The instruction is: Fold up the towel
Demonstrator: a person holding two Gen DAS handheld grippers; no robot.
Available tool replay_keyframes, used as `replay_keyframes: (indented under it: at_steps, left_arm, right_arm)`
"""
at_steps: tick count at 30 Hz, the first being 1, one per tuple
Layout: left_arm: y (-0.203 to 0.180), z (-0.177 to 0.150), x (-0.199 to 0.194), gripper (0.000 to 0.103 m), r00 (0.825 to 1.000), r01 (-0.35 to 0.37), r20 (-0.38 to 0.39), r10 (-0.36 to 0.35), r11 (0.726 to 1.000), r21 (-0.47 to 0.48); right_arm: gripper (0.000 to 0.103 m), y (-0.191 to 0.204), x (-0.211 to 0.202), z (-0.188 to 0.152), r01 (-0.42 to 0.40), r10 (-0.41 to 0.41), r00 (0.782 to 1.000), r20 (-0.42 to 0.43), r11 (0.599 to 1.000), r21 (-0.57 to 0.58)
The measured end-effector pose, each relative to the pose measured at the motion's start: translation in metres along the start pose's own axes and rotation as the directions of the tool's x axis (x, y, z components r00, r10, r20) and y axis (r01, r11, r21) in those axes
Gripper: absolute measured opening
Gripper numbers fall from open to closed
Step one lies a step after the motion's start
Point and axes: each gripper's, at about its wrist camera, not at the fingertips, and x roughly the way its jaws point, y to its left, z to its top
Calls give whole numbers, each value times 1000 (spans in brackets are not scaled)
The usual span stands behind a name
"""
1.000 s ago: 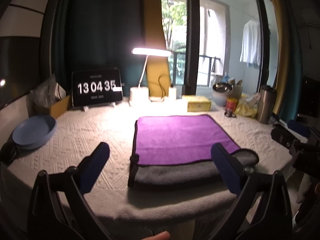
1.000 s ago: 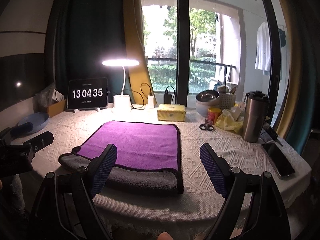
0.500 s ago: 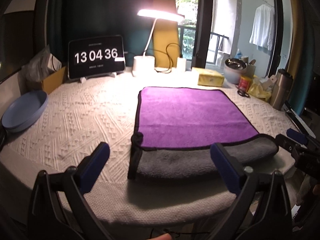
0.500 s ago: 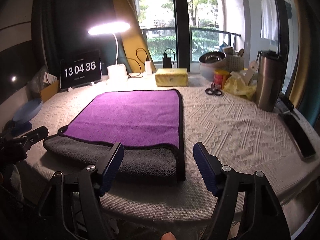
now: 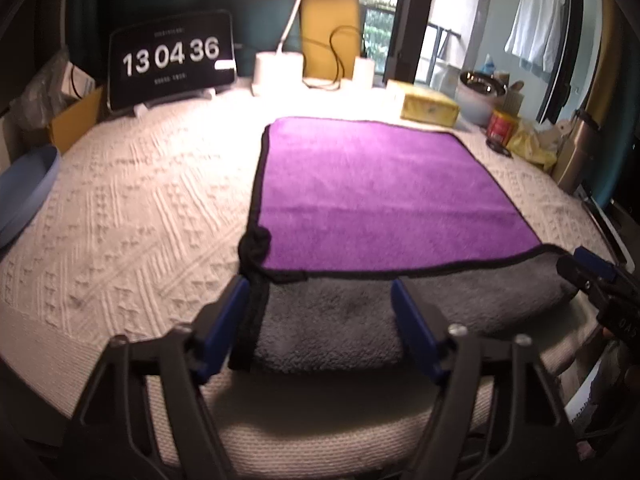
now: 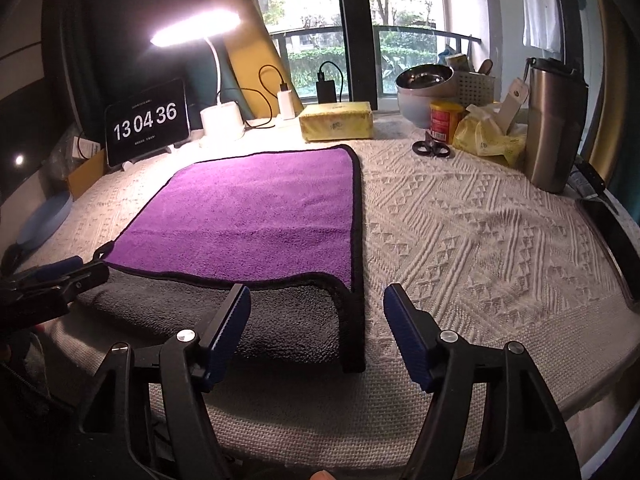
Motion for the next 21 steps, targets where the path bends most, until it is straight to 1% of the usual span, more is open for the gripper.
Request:
replay_keyframes:
  at_steps: [1,3,4,5,6,8,10,11,12,13,14,15,18,21]
  left_arm:
    - [0,0,1,71,1000,-3,-5,3,1000,2]
    - [0,-1,4,60,1000,-20,-15,20,1000,14]
    - [-1,-1,5,58,1000,-22,-20,22,999,24]
    - [-3,-2,6,52,999,-33,-17,34,998,44]
    - [-6,-2,6,49,998,-58,-10,59,995,78]
    - [-13,-5,5,46,996,-90,7,90,987,135]
    - [-17,-6,3,40,994,-107,21,105,982,158]
    - [-19,-7,2,35,993,-118,31,114,978,169]
    - [-20,-7,0,31,992,-123,40,118,977,175]
    - [-21,-7,-1,29,992,-124,47,118,976,177]
    - [-20,-7,-2,23,992,-120,51,112,978,173]
    - [-18,-6,-3,18,994,-101,55,93,982,160]
    - [-15,-4,-3,12,995,-87,50,81,986,141]
    - [-13,-3,-5,9,997,-64,47,58,990,127]
  right_arm:
    - [66,0,2,0,-1,1,1000,-6,1000,-4]
    - [60,2,5,-1,-4,4,1000,-20,1000,-14]
    - [55,3,7,-2,-6,6,1000,-24,1000,-20]
    - [52,4,8,-3,-6,5,1000,-29,1000,-29]
    - [47,6,9,-3,-3,2,1000,-30,999,-39]
    - [40,9,10,-5,1,-3,1000,-30,998,-63]
    - [24,13,11,-6,12,-14,999,-29,996,-87]
    - [21,14,12,-6,16,-18,999,-26,995,-99]
    - [15,15,12,-6,17,-20,1000,-24,994,-111]
    - [11,16,13,-5,19,-22,999,-24,993,-119]
    - [9,16,13,-5,23,-25,999,-22,992,-125]
    - [9,16,13,-5,22,-25,999,-22,991,-131]
    - [7,17,11,-3,24,-26,1000,-14,990,-142]
    - [7,19,4,0,28,-26,1000,14,989,-148]
